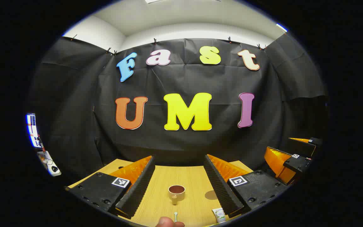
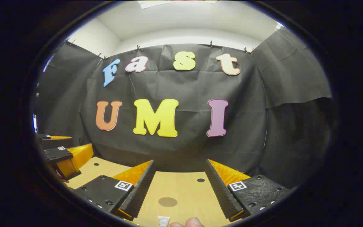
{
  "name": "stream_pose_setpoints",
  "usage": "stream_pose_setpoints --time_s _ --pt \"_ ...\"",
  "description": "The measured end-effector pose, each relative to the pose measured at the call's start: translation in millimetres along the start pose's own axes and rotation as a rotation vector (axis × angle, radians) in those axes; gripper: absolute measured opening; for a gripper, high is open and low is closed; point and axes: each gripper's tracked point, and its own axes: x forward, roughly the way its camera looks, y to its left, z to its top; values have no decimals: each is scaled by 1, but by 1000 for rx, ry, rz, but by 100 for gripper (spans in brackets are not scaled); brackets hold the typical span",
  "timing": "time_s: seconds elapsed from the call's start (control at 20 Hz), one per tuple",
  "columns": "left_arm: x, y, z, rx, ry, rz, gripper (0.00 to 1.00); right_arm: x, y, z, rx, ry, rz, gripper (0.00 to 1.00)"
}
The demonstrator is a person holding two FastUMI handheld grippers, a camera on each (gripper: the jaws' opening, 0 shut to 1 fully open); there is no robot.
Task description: Put the toothbrush and toothpaste on the desktop into the cup, then pick up the cup and place it on the coaster on the desktop.
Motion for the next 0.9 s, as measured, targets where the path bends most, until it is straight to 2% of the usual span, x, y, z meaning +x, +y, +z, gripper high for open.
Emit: stream_pose_setpoints --time_s 0.05,0.1,0.9 --pt "1 0 0 -5 0 2 98 2 -1 -1 0 1 1 95" --pt "3 -2 -3 -5 5 6 98 3 -1 -3 2 5 1 97" --pt "18 -10 -4 4 18 14 98 21 -10 -2 14 13 -4 95"
